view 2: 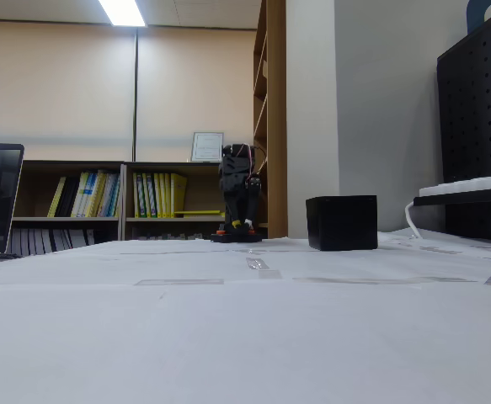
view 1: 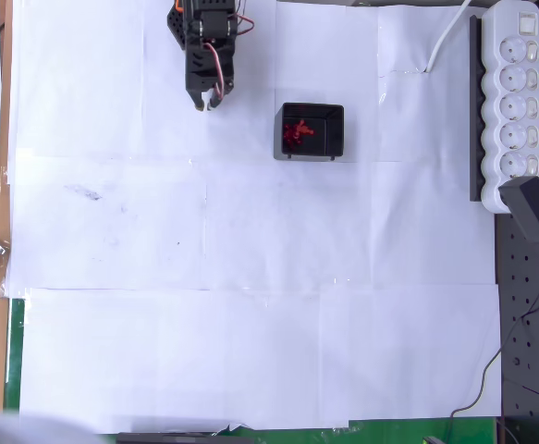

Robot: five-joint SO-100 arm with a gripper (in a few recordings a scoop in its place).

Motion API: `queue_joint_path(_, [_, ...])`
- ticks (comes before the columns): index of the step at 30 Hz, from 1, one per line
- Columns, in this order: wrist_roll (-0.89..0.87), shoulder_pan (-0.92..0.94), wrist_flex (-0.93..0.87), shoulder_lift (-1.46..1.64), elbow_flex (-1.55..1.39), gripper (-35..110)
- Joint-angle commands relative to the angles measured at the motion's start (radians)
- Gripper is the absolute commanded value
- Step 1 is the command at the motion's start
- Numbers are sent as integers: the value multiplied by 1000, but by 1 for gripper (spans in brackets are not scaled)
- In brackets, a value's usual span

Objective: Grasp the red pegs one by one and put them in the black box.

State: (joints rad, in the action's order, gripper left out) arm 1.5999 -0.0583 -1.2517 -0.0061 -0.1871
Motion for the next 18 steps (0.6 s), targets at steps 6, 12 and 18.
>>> queue_joint_path(6, [5, 2, 14, -98, 84, 0])
queue_joint_path(12, [2, 15, 12, -133, 160, 0])
queue_joint_path(18, [-40, 32, -94, -163, 161, 0])
